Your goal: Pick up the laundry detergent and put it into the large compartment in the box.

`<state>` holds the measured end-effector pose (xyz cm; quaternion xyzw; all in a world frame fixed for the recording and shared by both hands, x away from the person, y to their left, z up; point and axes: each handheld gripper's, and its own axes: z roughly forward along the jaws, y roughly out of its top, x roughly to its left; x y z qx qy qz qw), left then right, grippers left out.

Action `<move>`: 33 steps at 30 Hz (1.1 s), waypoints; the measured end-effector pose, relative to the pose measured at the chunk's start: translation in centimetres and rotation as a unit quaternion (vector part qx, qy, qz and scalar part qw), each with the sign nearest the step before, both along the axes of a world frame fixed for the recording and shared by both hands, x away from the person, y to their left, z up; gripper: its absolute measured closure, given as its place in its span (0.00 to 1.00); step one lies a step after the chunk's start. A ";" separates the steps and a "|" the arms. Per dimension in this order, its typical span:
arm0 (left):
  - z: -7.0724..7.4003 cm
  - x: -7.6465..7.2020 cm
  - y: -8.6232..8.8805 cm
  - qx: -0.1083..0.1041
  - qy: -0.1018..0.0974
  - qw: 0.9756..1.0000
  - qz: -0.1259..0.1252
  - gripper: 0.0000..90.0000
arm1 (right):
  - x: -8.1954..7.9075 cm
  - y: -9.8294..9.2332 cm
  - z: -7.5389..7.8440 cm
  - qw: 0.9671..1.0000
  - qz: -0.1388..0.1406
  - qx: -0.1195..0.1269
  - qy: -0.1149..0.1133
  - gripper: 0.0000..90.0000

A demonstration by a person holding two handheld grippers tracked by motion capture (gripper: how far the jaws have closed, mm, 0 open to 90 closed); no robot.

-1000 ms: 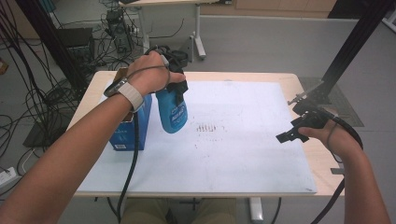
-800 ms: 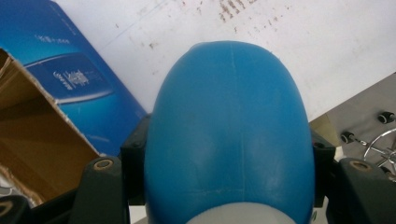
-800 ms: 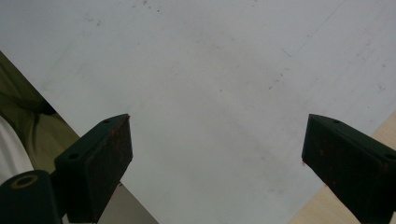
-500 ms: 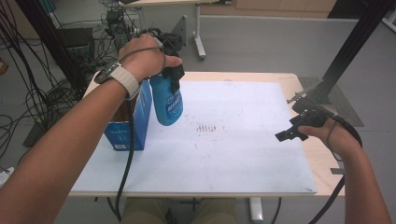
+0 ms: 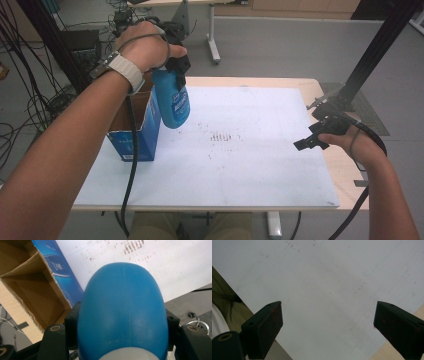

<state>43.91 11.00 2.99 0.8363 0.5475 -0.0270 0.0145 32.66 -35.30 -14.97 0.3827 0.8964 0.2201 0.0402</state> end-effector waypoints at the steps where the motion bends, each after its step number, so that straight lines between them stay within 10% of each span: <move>1: 0.1 0.0 0.2 0.000 -0.001 1.000 0.001 0.43 | 0.0 -0.1 0.1 1.000 0.001 0.001 -0.002 0.09; 33: 3.9 -0.6 5.4 -0.001 -0.010 0.994 0.106 0.43 | 0.5 -0.2 0.3 1.000 0.016 0.003 -0.009 0.09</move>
